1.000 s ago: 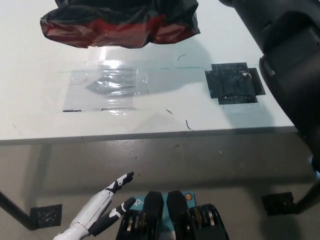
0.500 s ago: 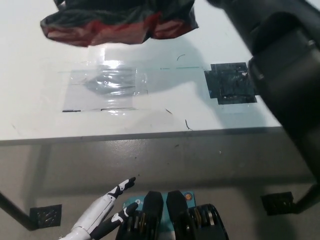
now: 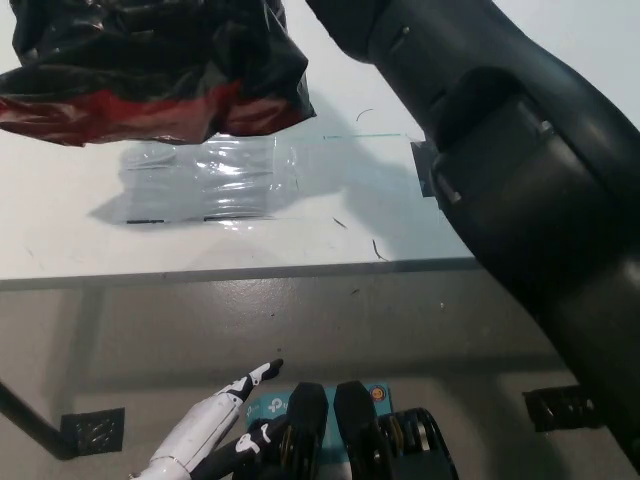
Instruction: The robot uses its right hand to pick up a bag of coffee beans and puts it in the black plastic bag, then the robot grabs the top of the bag and lifts it.
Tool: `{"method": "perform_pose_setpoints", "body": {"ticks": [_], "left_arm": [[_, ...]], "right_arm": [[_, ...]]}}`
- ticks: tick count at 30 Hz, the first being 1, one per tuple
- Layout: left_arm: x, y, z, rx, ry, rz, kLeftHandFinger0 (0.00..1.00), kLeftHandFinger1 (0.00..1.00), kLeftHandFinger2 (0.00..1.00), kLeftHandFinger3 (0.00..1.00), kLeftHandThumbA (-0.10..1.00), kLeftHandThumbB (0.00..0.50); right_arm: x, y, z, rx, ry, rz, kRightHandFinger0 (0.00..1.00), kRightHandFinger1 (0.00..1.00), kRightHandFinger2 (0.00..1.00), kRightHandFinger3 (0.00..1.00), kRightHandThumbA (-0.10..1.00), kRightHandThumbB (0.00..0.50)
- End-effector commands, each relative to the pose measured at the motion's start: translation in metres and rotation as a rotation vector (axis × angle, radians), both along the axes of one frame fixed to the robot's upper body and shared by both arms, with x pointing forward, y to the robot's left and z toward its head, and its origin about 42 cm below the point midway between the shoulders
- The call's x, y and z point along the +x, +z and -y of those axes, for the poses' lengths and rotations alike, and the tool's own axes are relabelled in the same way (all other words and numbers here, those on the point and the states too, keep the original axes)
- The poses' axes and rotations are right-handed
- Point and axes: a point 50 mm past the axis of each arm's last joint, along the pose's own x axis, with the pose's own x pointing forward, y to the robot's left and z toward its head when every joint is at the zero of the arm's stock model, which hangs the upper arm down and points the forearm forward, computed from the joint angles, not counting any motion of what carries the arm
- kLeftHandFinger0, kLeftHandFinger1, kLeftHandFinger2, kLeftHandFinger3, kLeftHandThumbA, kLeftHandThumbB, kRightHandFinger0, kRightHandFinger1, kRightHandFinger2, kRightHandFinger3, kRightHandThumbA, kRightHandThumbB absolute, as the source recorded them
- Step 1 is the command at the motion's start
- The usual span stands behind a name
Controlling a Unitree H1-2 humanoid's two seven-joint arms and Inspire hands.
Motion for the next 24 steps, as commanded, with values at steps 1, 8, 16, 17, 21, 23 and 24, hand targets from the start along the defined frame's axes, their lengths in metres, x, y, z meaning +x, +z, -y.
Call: {"method": "perform_pose_setpoints", "body": {"ticks": [1,8,16,17,21,23,24], "left_arm": [[-0.004,0.006,0.000,0.018,-0.010,0.032,1.00,1.00,1.00,1.00,1.00,0.187],[0.000,0.008,0.000,0.031,-0.017,0.041,1.00,1.00,1.00,1.00,1.00,0.176],[0.000,0.009,0.003,0.042,-0.029,0.031,1.00,1.00,1.00,1.00,1.00,0.192],[0.000,0.009,0.003,0.042,-0.029,0.031,1.00,1.00,1.00,1.00,1.00,0.192],[0.005,0.013,0.004,0.045,-0.044,0.050,1.00,1.00,1.00,1.00,1.00,0.192],[0.006,0.013,0.004,0.046,-0.045,0.051,1.00,1.00,1.00,1.00,1.00,0.192],[0.006,0.013,0.004,0.046,-0.045,0.051,1.00,1.00,1.00,1.00,1.00,0.192]], "right_arm": [[-0.002,0.025,0.011,0.103,-0.025,0.071,0.00,0.23,0.68,0.70,-0.10,0.194],[0.012,0.013,0.031,0.103,-0.080,0.047,0.00,0.28,0.73,0.72,-0.10,0.185],[0.015,-0.002,0.030,0.114,-0.089,0.017,0.00,0.29,0.75,0.74,-0.10,0.179],[0.015,-0.002,0.030,0.114,-0.089,0.017,0.00,0.29,0.75,0.74,-0.10,0.179],[0.018,-0.032,0.022,0.094,-0.096,-0.051,0.02,0.33,0.76,0.76,-0.09,0.208],[0.018,-0.036,0.021,0.088,-0.100,-0.067,0.00,0.25,0.58,0.64,-0.07,0.207],[0.018,-0.036,0.021,0.088,-0.100,-0.067,0.00,0.17,0.48,0.54,-0.07,0.208]]}}
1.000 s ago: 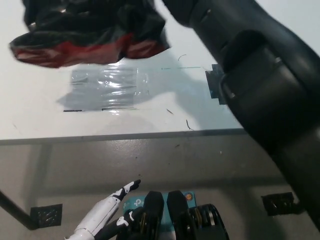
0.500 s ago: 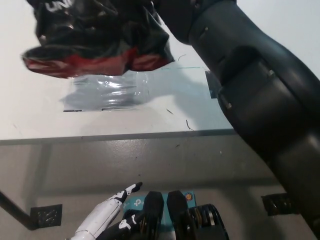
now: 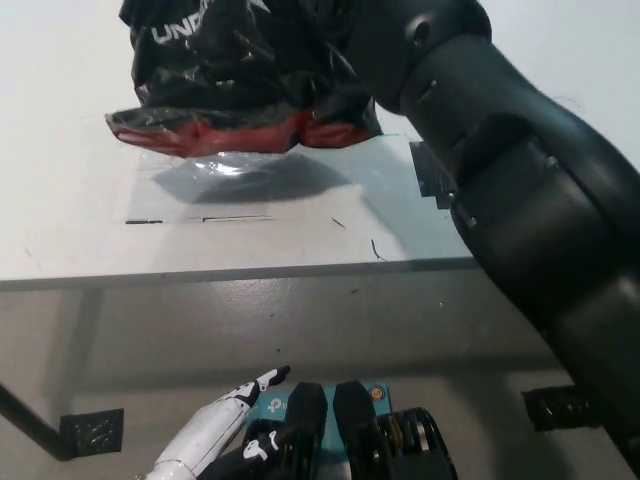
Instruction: The robot uses its right hand to pick up a bag of coffee beans and puts it in the black plastic bag, then the robot grabs the top of the bag and lifts it.
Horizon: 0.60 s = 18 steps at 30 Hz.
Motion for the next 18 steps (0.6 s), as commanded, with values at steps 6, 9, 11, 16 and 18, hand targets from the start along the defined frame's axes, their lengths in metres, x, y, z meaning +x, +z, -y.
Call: {"method": "perform_pose_setpoints", "body": {"ticks": [6,9,11,16,18], "left_arm": [[0.008,0.015,-0.002,0.018,-0.027,0.044,1.00,1.00,1.00,1.00,1.00,0.195],[0.010,0.019,-0.002,0.043,-0.026,0.045,1.00,1.00,1.00,1.00,1.00,0.200],[0.011,0.019,-0.003,0.046,-0.026,0.045,1.00,1.00,1.00,1.00,1.00,0.198],[0.012,0.018,-0.003,0.041,-0.031,0.043,1.00,1.00,1.00,1.00,1.00,0.198],[0.011,0.016,-0.003,0.036,-0.028,0.036,1.00,1.00,1.00,1.00,1.00,0.198]], "right_arm": [[-0.004,-0.015,-0.014,-0.142,0.009,-0.380,1.00,1.00,1.00,1.00,0.61,0.500],[0.004,-0.023,0.004,-0.196,-0.018,-0.393,1.00,1.00,1.00,1.00,0.85,0.500],[0.006,-0.019,0.012,-0.180,-0.009,-0.433,1.00,1.00,1.00,1.00,0.84,0.491],[0.008,-0.012,0.024,-0.139,0.029,-0.508,1.00,1.00,1.00,1.00,0.86,0.500],[0.008,-0.009,0.025,-0.118,0.037,-0.520,1.00,1.00,1.00,1.00,0.84,0.500]]}}
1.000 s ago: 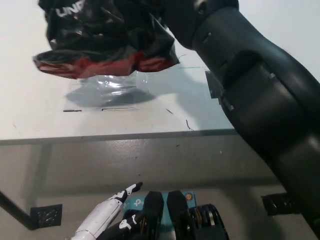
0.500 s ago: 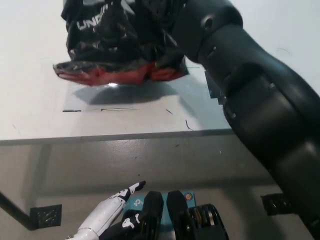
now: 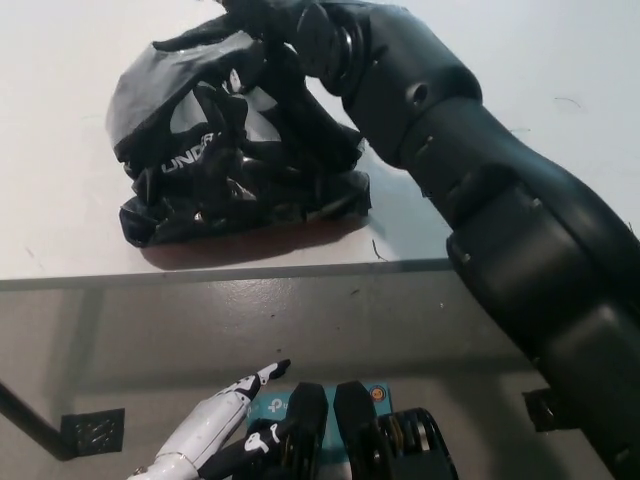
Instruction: The robot uses its right hand to pick up a bag of coffee beans and puts it in the black plastic bag, then the robot grabs the top of the bag and lifts it.
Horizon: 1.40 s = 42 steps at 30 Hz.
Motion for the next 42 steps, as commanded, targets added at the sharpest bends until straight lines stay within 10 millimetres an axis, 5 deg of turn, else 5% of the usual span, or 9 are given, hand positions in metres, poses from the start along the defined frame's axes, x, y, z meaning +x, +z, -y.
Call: {"method": "perform_pose_setpoints", "body": {"ticks": [1,11,19,25,28,31,33,40,42], "left_arm": [[0.006,0.013,-0.004,0.027,-0.033,0.034,1.00,1.00,1.00,1.00,1.00,0.198],[0.003,0.009,-0.003,0.036,-0.034,0.027,1.00,1.00,1.00,1.00,1.00,0.173],[0.004,0.011,-0.003,0.041,-0.028,0.010,1.00,1.00,1.00,1.00,1.00,0.171],[0.009,0.009,-0.005,0.025,-0.016,0.014,1.00,1.00,1.00,1.00,1.00,0.188],[0.009,0.009,-0.007,0.019,-0.008,0.007,1.00,1.00,1.00,1.00,1.00,0.173],[0.009,0.009,-0.008,0.017,-0.006,0.006,1.00,1.00,1.00,1.00,1.00,0.174],[0.016,0.012,-0.016,0.004,0.018,0.016,1.00,1.00,1.00,1.00,1.00,0.180],[0.023,0.016,-0.024,-0.037,0.049,0.027,1.00,1.00,1.00,1.00,1.00,0.189],[0.036,0.023,-0.031,-0.101,0.079,0.048,1.00,1.00,1.00,1.00,1.00,0.183]], "right_arm": [[0.000,0.061,0.011,0.047,0.036,-0.104,1.00,1.00,1.00,1.00,0.84,0.500],[-0.003,0.099,0.020,0.236,0.070,-0.174,1.00,1.00,1.00,1.00,0.70,0.500],[-0.020,0.185,0.042,0.534,0.177,-0.409,1.00,1.00,1.00,1.00,0.80,0.500],[-0.053,0.285,0.087,0.772,0.376,-0.498,1.00,1.00,1.00,1.00,0.73,0.500],[-0.070,0.321,0.114,0.826,0.464,-0.380,1.00,1.00,1.00,1.00,0.98,0.500],[-0.073,0.324,0.116,0.831,0.472,-0.367,1.00,1.00,1.00,1.00,0.99,0.500],[-0.126,0.348,0.175,0.813,0.484,0.037,1.00,1.00,1.00,1.00,1.00,0.429],[-0.194,0.310,0.232,0.731,0.491,0.333,1.00,1.00,1.00,1.00,1.00,0.410],[-0.242,0.257,0.277,0.671,0.467,0.510,1.00,1.00,1.00,1.00,1.00,0.395]]}}
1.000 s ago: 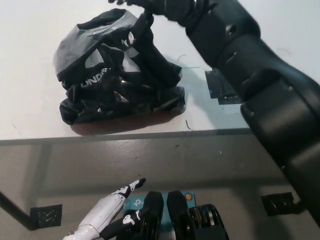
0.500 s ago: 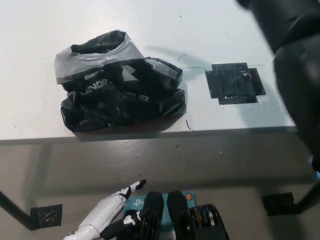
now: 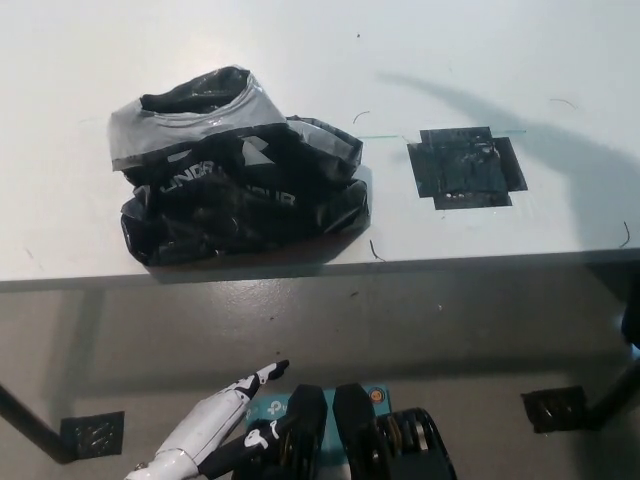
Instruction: The robot uses its right hand to pick up a bag of coffee beans and puts it in the black plastic bag, then the robot grabs the top of the bag and lifts it.
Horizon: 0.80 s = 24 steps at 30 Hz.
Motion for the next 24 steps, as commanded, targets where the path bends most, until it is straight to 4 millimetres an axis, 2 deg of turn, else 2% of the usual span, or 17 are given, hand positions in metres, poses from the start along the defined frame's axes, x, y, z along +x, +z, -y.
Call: {"method": "perform_pose_setpoints", "body": {"ticks": [1,2,4,5,8,9,10,11,13,14,15,17,18,20,22,24], "left_arm": [[0.035,0.030,-0.030,-0.132,0.083,0.095,1.00,1.00,1.00,1.00,1.00,0.181],[0.044,0.037,-0.032,-0.144,0.097,0.114,1.00,1.00,1.00,1.00,1.00,0.177],[0.051,0.043,-0.036,-0.164,0.118,0.131,1.00,1.00,1.00,1.00,1.00,0.157],[0.053,0.044,-0.037,-0.173,0.125,0.135,1.00,1.00,1.00,1.00,0.99,0.157],[0.054,0.045,-0.037,-0.181,0.130,0.138,1.00,1.00,1.00,1.00,0.99,0.157],[0.058,0.046,-0.042,-0.199,0.149,0.176,1.00,1.00,1.00,1.00,1.00,0.153],[0.060,0.047,-0.042,-0.211,0.155,0.192,1.00,1.00,1.00,1.00,1.00,0.152],[0.060,0.047,-0.042,-0.211,0.155,0.192,1.00,1.00,1.00,1.00,1.00,0.152],[0.063,0.048,-0.042,-0.222,0.159,0.203,1.00,1.00,1.00,1.00,1.00,0.152],[0.064,0.050,-0.042,-0.246,0.166,0.208,1.00,1.00,1.00,1.00,1.00,0.182],[0.064,0.050,-0.042,-0.262,0.172,0.211,1.00,1.00,1.00,1.00,1.00,0.193],[0.064,0.052,-0.043,-0.301,0.185,0.221,1.00,1.00,1.00,1.00,1.00,0.211],[0.063,0.053,-0.043,-0.314,0.189,0.226,1.00,1.00,1.00,1.00,1.00,0.213],[0.063,0.052,-0.045,-0.328,0.202,0.221,1.00,1.00,1.00,1.00,1.00,0.253],[0.063,0.050,-0.047,-0.329,0.207,0.213,1.00,1.00,1.00,1.00,1.00,0.259],[0.061,0.049,-0.047,-0.332,0.209,0.204,1.00,1.00,1.00,1.00,1.00,0.268]], "right_arm": [[-0.223,0.021,0.148,0.032,-0.115,0.808,1.00,1.00,1.00,1.00,1.00,0.393],[-0.242,-0.007,0.167,0.049,-0.130,0.839,1.00,1.00,1.00,1.00,1.00,0.393],[-0.261,-0.041,0.187,0.059,-0.141,0.847,1.00,1.00,1.00,1.00,1.00,0.392],[-0.269,-0.052,0.193,0.061,-0.146,0.848,1.00,1.00,1.00,1.00,1.00,0.392],[-0.274,-0.061,0.196,0.062,-0.151,0.847,1.00,1.00,1.00,1.00,1.00,0.392],[-0.290,-0.107,0.199,0.116,-0.139,0.788,1.00,1.00,1.00,1.00,1.00,0.498],[-0.298,-0.124,0.200,0.141,-0.133,0.762,1.00,1.00,1.00,1.00,1.00,0.485],[-0.298,-0.124,0.200,0.141,-0.133,0.762,1.00,1.00,1.00,1.00,1.00,0.482],[-0.303,-0.136,0.200,0.160,-0.130,0.741,1.00,1.00,1.00,1.00,1.00,0.481],[-0.312,-0.157,0.199,0.171,-0.149,0.711,1.00,1.00,1.00,1.00,1.00,0.443],[-0.319,-0.171,0.198,0.177,-0.165,0.692,1.00,1.00,1.00,1.00,1.00,0.433],[-0.331,-0.200,0.196,0.212,-0.174,0.647,1.00,1.00,1.00,1.00,1.00,0.350],[-0.335,-0.211,0.195,0.233,-0.168,0.628,1.00,1.00,1.00,1.00,1.00,0.336],[-0.340,-0.233,0.190,0.258,-0.175,0.582,1.00,1.00,1.00,1.00,1.00,0.317],[-0.342,-0.257,0.180,0.297,-0.209,0.504,1.00,1.00,1.00,1.00,1.00,0.421],[-0.344,-0.267,0.174,0.314,-0.244,0.460,1.00,1.00,1.00,1.00,1.00,0.467]]}}
